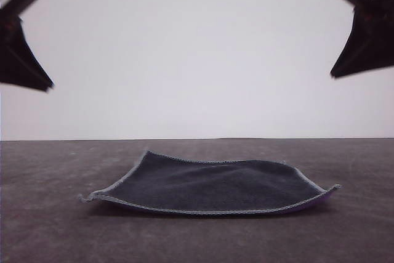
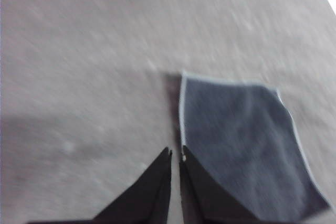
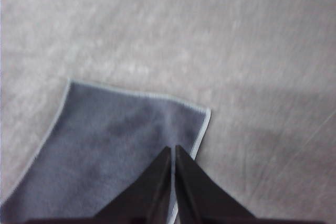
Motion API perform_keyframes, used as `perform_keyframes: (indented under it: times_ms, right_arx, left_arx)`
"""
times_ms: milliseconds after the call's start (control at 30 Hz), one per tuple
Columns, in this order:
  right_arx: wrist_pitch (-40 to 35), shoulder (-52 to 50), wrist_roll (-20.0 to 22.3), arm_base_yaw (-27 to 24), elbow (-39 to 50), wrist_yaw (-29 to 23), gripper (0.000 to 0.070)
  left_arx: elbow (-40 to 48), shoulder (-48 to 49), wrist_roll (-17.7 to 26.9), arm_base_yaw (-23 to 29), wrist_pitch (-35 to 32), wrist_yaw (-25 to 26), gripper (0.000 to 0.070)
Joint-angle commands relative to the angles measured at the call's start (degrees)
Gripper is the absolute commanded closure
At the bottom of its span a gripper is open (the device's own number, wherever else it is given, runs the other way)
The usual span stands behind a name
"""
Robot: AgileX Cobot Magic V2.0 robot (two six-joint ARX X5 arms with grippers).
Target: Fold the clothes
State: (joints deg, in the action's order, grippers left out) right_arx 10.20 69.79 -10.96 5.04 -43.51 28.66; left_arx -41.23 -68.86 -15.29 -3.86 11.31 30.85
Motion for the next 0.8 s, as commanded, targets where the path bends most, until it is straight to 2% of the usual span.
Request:
perform_keyframes:
  times_ms: [0, 133, 167, 200, 267, 300, 367, 533, 767]
  right_arx:
    - [-0.12, 1.59, -0.71, 0.54, -0.57, 0.43, 0.0689]
    - [1.04, 4.05, -0.81, 1.47, -0.57, 0.97, 0.0688]
    - [1.44, 4.51, -0.81, 1.58, -0.57, 1.30, 0.0687]
    - [1.85, 4.79, -0.79, 1.59, -0.57, 1.72, 0.0676]
    - [2.60, 5.17, -0.76, 1.60, -0.57, 2.38, 0.0566]
    - [3.07, 5.20, -0.76, 1.60, -0.57, 2.64, 0.0462]
    - [3.60, 5.21, -0.72, 1.60, -0.57, 2.80, 0.0312]
    - [1.07, 6.87, -0.76, 1.58, -0.57, 2.89, 0.0299]
    - [-1.43, 15.97, -1.00, 1.58, -2.66, 4.55, 0.0300]
  left_arx:
    - [-0.76, -2.23, 0.32, -0.78, -0.70, 1.61, 0.0676]
    - [-0.76, -5.78, 1.10, -2.91, -0.65, 2.61, 0.0663]
    - [-0.77, -6.41, 1.11, -3.39, -0.65, 2.87, 0.0648]
    - [-0.78, -6.94, 1.11, -3.76, -0.67, 3.39, 0.0590]
    - [-0.81, -7.68, 1.09, -4.47, -0.69, 4.11, 0.0471]
    - [-0.82, -7.94, 1.09, -4.87, -0.71, 4.13, 0.0431]
    - [-0.83, -8.27, 1.09, -5.54, -0.94, 4.11, 0.0417]
    - [-2.01, -11.11, -1.04, -7.26, -5.41, 4.13, 0.0418]
    - [-11.14, -21.55, -0.74, -9.25, -5.11, 4.09, 0.0417]
